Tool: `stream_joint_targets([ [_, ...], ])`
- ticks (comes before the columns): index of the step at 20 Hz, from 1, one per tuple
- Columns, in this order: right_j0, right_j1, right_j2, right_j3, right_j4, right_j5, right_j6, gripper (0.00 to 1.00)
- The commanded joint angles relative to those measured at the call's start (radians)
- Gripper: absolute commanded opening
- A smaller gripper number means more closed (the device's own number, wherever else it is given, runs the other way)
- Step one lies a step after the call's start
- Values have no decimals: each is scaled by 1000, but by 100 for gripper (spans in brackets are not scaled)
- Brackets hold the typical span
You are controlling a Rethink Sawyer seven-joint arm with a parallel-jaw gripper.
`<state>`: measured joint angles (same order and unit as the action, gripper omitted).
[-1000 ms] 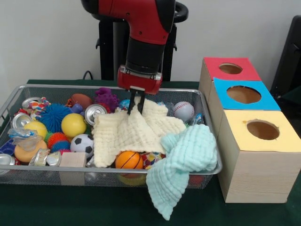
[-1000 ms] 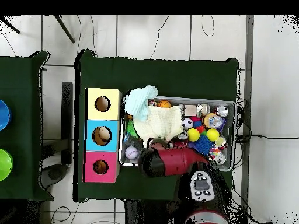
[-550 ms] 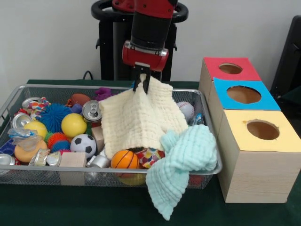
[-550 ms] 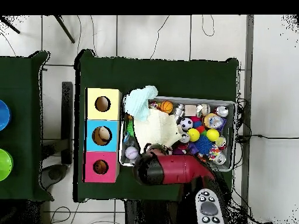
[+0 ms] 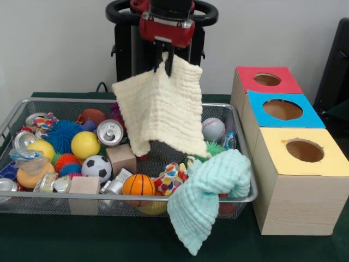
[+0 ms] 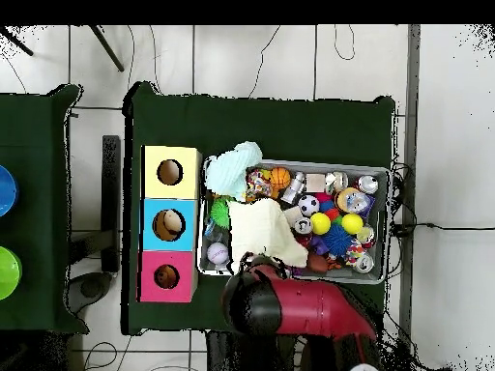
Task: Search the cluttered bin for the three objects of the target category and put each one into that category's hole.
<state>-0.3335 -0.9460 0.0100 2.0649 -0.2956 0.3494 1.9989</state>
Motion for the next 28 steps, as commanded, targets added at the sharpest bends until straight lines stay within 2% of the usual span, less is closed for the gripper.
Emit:
stream_joint_targets([
  [1,-61,-182,116,154,77,162,-61,0],
  [12,-137,-394,133,278,151,274,-189,0],
  [19,-154,-437,139,306,159,285,-205,0],
  [25,-138,-454,139,328,161,283,-176,0],
  [28,-121,-439,143,333,153,250,-135,0],
])
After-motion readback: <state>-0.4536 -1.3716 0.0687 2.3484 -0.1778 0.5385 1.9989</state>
